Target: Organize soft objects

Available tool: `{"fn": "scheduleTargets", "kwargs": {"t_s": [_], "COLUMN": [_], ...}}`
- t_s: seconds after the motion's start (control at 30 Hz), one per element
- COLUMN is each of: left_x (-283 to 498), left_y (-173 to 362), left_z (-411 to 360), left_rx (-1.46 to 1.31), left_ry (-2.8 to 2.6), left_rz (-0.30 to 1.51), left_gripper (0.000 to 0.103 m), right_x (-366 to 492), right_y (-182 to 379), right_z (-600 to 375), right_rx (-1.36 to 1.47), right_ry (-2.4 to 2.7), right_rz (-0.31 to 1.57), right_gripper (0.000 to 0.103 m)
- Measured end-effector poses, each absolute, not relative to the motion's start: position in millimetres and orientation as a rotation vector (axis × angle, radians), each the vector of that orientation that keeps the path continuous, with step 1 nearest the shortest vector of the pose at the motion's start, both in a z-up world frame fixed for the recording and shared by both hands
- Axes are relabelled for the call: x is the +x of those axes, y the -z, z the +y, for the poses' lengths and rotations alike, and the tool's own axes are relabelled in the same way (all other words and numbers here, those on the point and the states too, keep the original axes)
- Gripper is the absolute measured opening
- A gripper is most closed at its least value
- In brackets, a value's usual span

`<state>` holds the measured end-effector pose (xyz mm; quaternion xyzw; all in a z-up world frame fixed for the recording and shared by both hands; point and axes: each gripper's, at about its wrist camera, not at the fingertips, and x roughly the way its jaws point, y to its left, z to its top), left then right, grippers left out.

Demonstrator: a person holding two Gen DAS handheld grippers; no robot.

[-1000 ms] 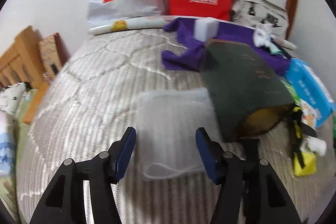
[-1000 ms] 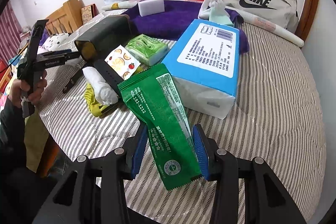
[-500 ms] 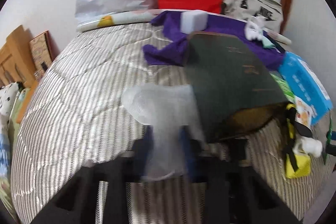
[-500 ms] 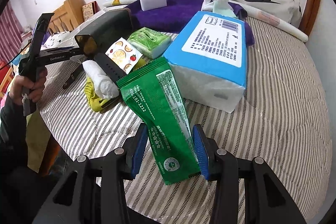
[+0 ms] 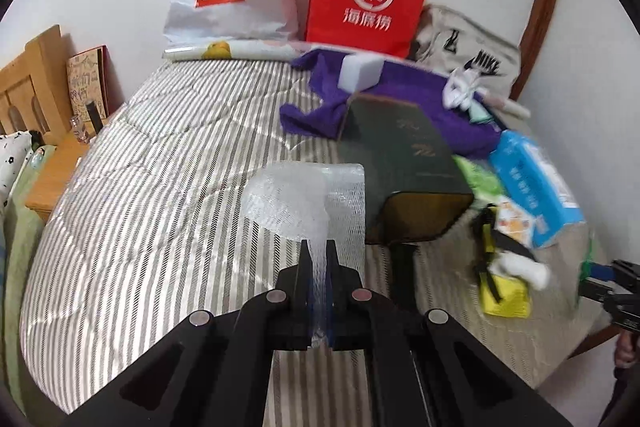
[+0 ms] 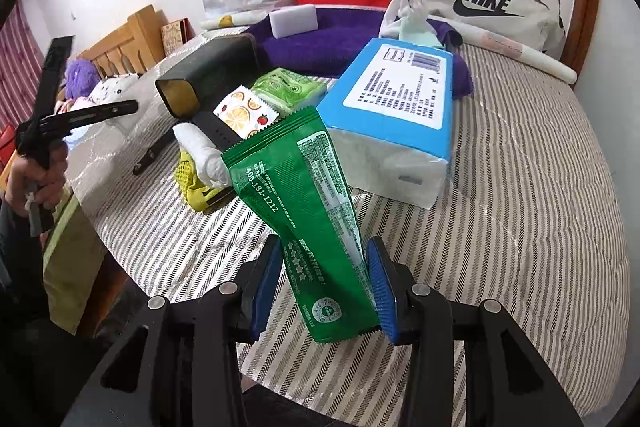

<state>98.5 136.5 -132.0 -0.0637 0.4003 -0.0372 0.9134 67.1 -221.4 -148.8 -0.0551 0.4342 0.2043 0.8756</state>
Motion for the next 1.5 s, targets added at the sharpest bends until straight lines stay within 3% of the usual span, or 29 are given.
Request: {"fn": "scheduleTargets", "kwargs": {"t_s": [0.3, 0.9, 1.5], "left_x": [66.5, 74.6, 152.5], "left_y": [109.8, 121.7, 57.8], "left_z": [109.3, 71.8, 76.1], "left_rx": [-0.143, -0.171, -0.164], "left_ry": [0.173, 0.222, 0.211], "left_rz": [0.788, 0.86, 0.796], "left_gripper": [0.005, 0.005, 0.005], "right_x": [55.3, 69.8, 168.5], "right_y": [141.2, 102.8, 54.5], "right_z": [-226.5, -234.4, -212.8], "right_rx": [-0.103, -0.053, -0.077], "right_ry": [-0.405, -0.377, -0.399], "right_rz": [0.89, 0.802, 0.763], "right_gripper": [0.041, 0.04, 0.04]}}
